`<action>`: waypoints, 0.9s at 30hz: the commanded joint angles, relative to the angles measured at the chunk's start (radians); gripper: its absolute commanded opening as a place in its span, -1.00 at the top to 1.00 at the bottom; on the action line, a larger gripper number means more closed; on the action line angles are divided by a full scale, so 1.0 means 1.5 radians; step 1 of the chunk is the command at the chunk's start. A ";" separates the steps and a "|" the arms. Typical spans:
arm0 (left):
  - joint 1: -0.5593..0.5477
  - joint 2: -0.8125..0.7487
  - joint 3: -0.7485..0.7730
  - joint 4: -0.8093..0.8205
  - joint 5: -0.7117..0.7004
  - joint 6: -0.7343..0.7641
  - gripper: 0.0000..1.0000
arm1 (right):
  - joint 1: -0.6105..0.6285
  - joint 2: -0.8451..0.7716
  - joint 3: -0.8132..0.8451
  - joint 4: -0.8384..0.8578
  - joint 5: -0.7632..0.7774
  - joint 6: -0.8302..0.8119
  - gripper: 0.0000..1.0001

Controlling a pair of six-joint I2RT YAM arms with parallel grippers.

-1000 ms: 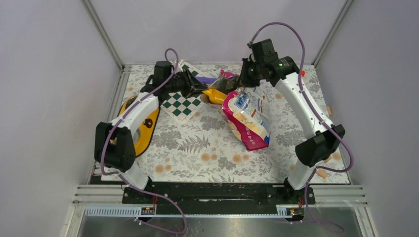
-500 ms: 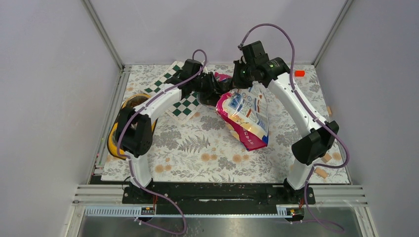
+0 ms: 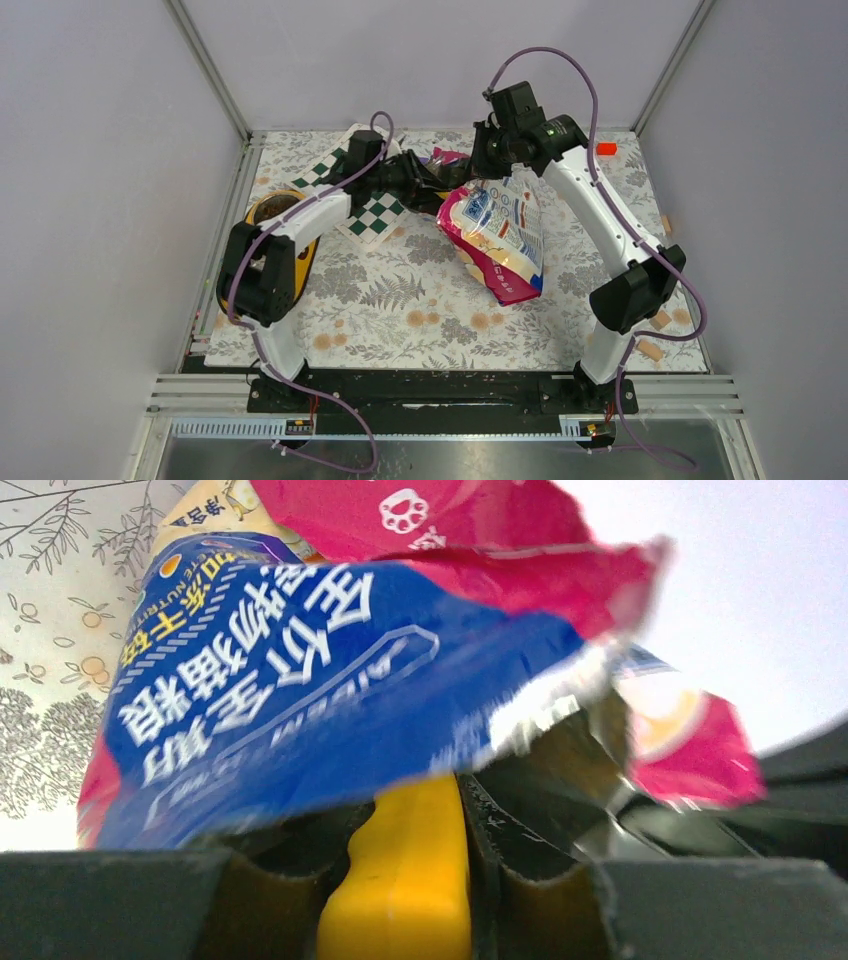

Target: Serve the pet food

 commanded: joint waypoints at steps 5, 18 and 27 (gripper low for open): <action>0.079 -0.134 -0.082 0.148 0.064 -0.112 1.00 | -0.034 -0.027 0.053 0.025 -0.057 0.025 1.00; 0.160 -0.197 -0.105 0.142 0.090 -0.102 1.00 | -0.081 -0.059 0.054 0.025 -0.080 0.042 1.00; 0.195 -0.221 -0.124 0.200 0.116 -0.109 1.00 | -0.087 -0.064 0.052 0.026 -0.083 0.046 1.00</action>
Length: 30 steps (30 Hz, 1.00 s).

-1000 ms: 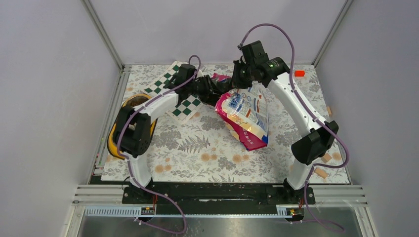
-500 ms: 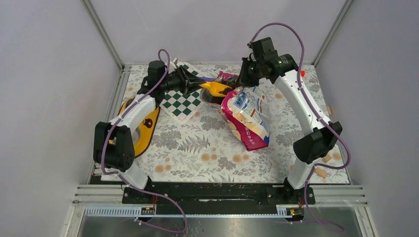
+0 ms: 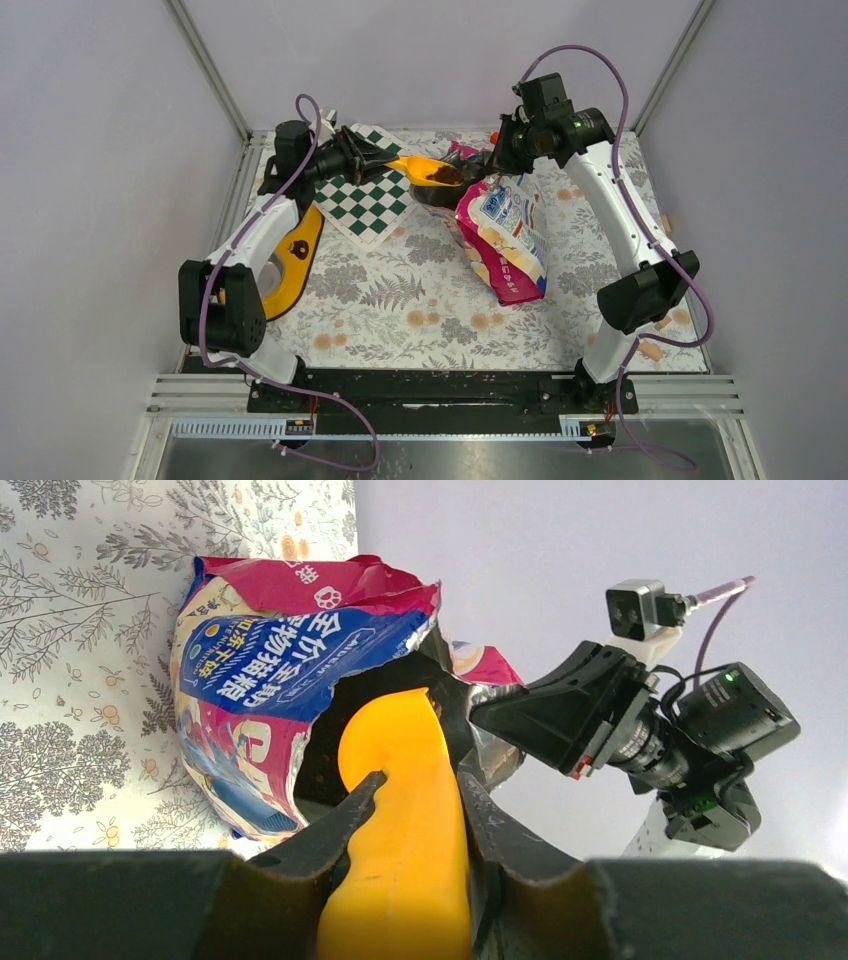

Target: Serve the pet food

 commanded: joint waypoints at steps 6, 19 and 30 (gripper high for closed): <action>0.031 -0.068 -0.026 0.098 0.054 0.004 1.00 | -0.013 -0.045 0.047 0.073 -0.035 0.029 1.00; 0.069 -0.128 -0.057 0.158 0.047 -0.054 1.00 | -0.020 -0.044 0.060 0.073 -0.039 0.036 1.00; 0.109 -0.187 0.010 0.157 -0.009 -0.128 1.00 | -0.022 -0.047 0.079 0.072 -0.037 0.043 1.00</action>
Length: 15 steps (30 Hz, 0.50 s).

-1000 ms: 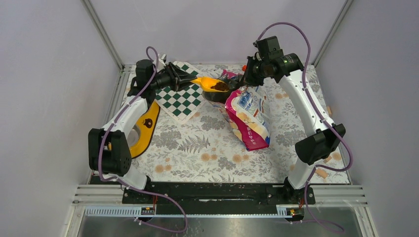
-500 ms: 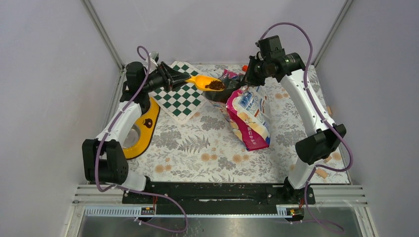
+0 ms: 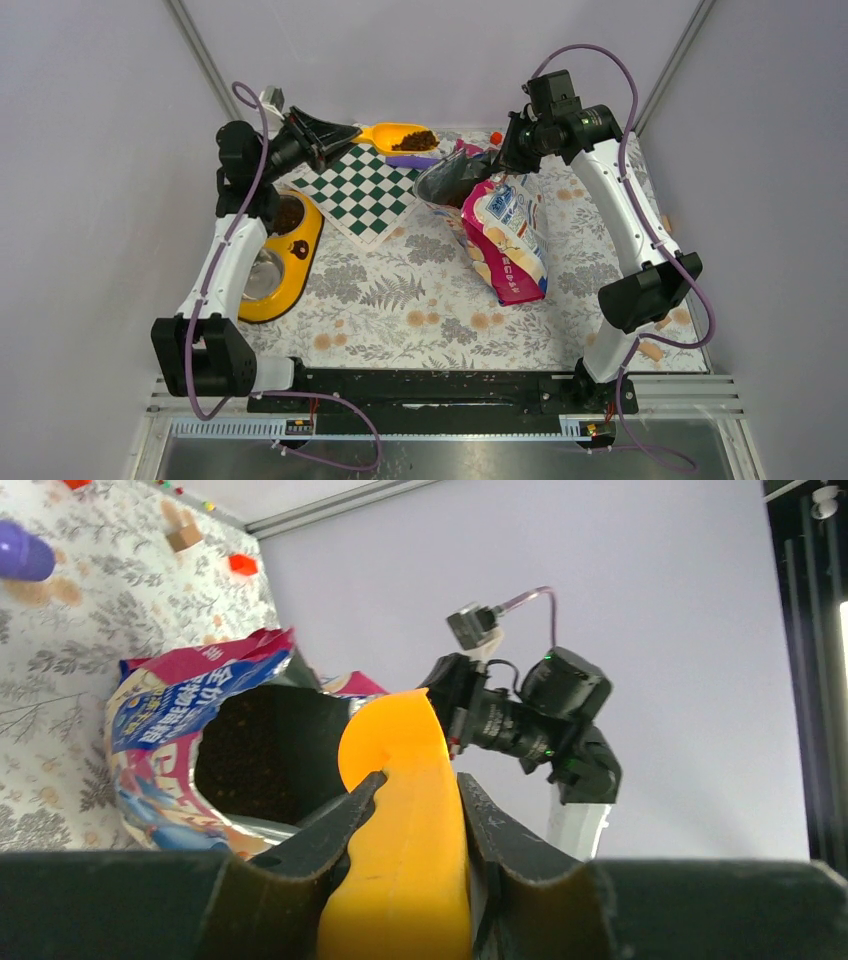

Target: Serve the pet food

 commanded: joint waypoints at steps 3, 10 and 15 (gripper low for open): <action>0.028 -0.048 0.056 0.079 -0.044 -0.081 1.00 | -0.004 -0.047 0.059 0.102 -0.038 0.026 1.00; 0.037 -0.065 0.050 0.085 -0.079 -0.129 1.00 | -0.004 -0.053 0.053 0.101 -0.035 0.027 1.00; 0.057 -0.093 -0.007 0.154 -0.125 -0.207 1.00 | -0.004 -0.054 0.048 0.101 -0.035 0.023 1.00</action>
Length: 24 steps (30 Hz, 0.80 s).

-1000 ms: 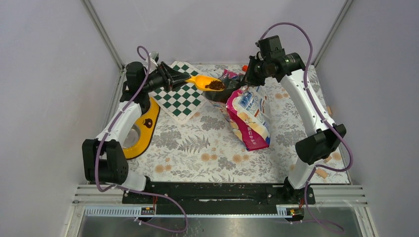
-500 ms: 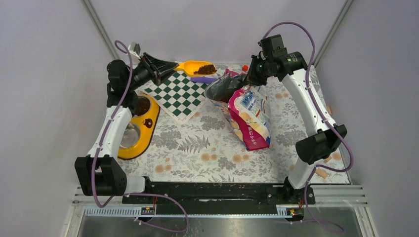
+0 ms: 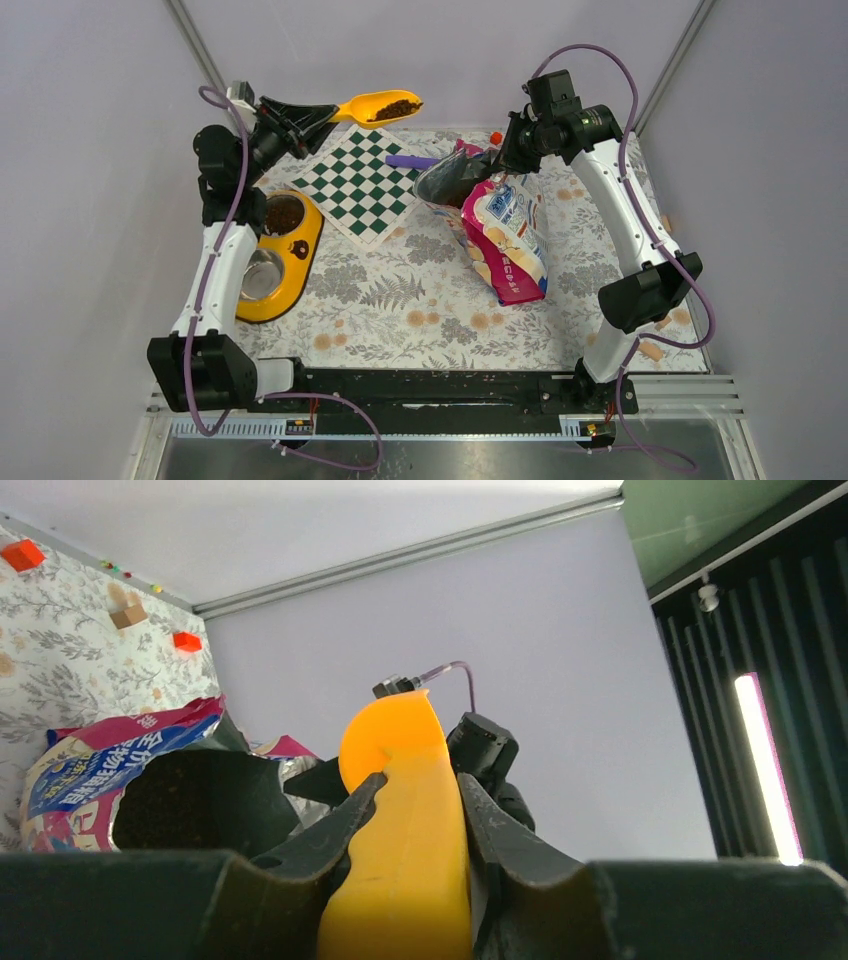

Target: Serve the pet food

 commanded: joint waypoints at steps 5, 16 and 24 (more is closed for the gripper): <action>0.050 -0.108 -0.091 0.120 -0.160 -0.114 1.00 | -0.003 -0.055 0.044 0.102 -0.034 0.021 1.00; 0.058 -0.159 -0.124 0.083 -0.255 -0.071 1.00 | -0.004 -0.049 0.049 0.102 -0.036 0.015 1.00; 0.090 -0.235 -0.191 0.039 -0.338 -0.025 1.00 | -0.007 -0.048 0.046 0.102 -0.041 0.012 1.00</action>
